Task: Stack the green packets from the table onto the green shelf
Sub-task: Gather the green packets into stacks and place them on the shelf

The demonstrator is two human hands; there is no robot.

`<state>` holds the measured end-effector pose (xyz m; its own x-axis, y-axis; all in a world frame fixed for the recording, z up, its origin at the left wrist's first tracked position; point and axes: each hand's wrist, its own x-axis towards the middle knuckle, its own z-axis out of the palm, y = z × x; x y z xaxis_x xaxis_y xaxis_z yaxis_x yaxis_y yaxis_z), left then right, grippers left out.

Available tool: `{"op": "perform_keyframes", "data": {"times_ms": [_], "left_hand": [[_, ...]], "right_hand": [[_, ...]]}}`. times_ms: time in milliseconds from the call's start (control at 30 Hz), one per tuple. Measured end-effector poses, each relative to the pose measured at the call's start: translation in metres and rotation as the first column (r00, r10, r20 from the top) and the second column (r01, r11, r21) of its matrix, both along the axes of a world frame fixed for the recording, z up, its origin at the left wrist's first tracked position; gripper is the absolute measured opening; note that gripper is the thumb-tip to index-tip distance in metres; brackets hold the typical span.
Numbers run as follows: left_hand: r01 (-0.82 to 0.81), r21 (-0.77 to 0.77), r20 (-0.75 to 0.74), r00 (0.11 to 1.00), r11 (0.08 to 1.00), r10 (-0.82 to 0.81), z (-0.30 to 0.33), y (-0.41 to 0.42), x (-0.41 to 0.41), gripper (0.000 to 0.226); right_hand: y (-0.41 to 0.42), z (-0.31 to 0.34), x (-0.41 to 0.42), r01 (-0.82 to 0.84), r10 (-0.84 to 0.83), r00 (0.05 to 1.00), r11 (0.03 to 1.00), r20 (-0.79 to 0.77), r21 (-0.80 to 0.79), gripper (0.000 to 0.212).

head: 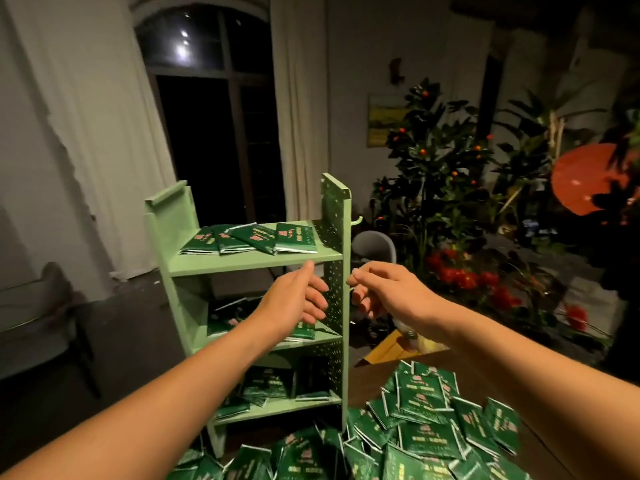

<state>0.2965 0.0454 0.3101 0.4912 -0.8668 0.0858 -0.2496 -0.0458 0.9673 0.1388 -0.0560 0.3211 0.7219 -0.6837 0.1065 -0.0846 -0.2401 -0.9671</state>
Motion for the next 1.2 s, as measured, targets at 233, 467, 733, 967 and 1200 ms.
{"op": "perform_keyframes", "data": {"times_ms": [233,467,733,967,1200], "left_hand": [[-0.134,-0.065,0.109,0.984,0.989,0.141,0.024,0.013,0.021,0.053],[-0.294,-0.114,0.169,0.936,0.949,0.31,0.026,0.035,0.052,0.053],[-0.259,-0.118,0.213,0.936,0.959,0.279,0.038,0.052,0.079,0.052],[-0.183,-0.101,0.258,0.944,0.978,0.204,0.04,0.067,0.094,0.051],[-0.148,-0.106,0.288,0.942,0.983,0.172,0.037,0.08,0.106,0.05]], "right_hand": [[0.004,0.024,0.046,-0.09,0.016,0.993,0.748,-0.119,-0.658,0.014],[0.01,0.034,0.104,0.021,-0.169,0.981,0.578,-0.095,-0.816,0.044],[0.008,0.044,0.15,-0.134,-0.363,0.826,0.616,-0.431,-0.777,0.074],[0.008,0.046,0.166,-0.064,-0.487,0.766,0.59,-0.419,-0.805,0.063],[0.013,0.054,0.176,-0.228,-0.496,0.757,0.41,-0.426,-0.883,0.032]]}}
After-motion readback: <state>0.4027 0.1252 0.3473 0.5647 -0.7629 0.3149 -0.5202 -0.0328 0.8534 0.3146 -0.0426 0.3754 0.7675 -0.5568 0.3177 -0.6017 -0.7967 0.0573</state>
